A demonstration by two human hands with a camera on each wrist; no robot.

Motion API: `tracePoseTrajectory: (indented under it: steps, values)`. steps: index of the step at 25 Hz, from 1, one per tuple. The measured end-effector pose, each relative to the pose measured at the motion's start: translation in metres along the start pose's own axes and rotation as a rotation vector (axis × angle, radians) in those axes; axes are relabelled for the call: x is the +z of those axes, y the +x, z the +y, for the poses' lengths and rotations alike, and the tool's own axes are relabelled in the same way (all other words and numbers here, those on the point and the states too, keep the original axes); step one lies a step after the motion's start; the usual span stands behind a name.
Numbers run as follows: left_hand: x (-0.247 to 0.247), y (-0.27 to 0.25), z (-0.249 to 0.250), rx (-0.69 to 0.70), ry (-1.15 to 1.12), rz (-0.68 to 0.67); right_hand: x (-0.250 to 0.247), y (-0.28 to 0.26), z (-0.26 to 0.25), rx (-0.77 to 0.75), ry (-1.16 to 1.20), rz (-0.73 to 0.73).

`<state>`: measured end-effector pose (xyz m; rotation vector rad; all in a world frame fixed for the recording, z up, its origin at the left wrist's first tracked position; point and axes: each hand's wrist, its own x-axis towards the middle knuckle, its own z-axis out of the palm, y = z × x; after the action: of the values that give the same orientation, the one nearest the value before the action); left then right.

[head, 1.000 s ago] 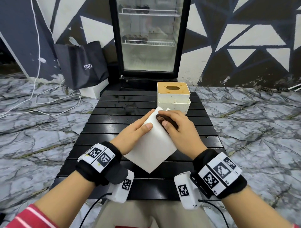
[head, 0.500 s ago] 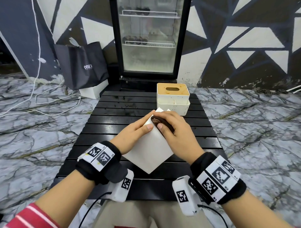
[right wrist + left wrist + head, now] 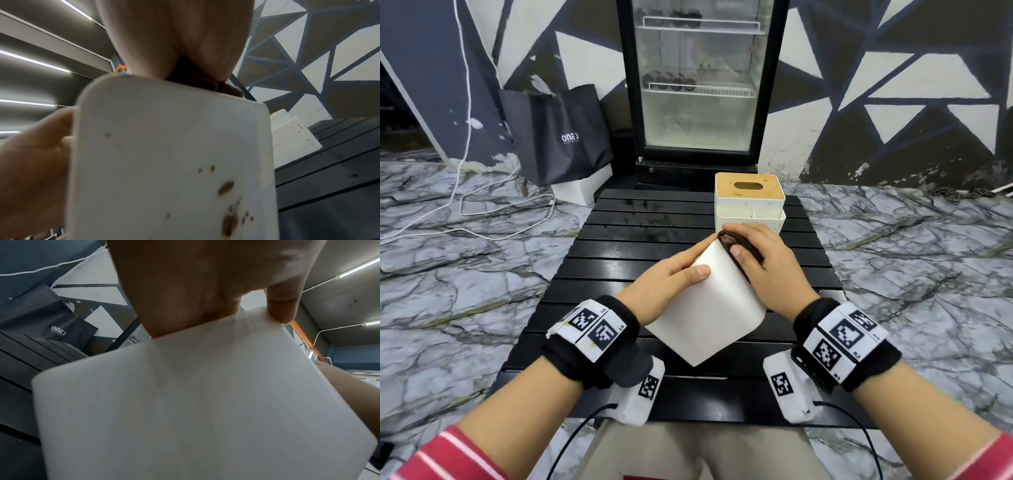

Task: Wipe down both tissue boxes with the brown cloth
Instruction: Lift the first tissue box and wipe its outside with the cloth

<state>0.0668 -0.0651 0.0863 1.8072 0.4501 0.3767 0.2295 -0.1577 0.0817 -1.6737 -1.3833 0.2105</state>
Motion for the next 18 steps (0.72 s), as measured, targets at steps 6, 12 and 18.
tracePoseTrajectory:
  steps: [6, 12, 18]
  values:
    - [-0.003, 0.001, -0.001, -0.023, 0.017, 0.004, 0.001, 0.008, 0.004, 0.043, -0.039, 0.009]
    - [0.001, 0.001, 0.002, -0.011, 0.023, -0.012, -0.005, 0.005, 0.008, 0.040, -0.022, 0.011]
    - [0.001, 0.001, 0.003, -0.017, 0.013, 0.005, 0.004, 0.009, 0.003, 0.056, -0.025, 0.049]
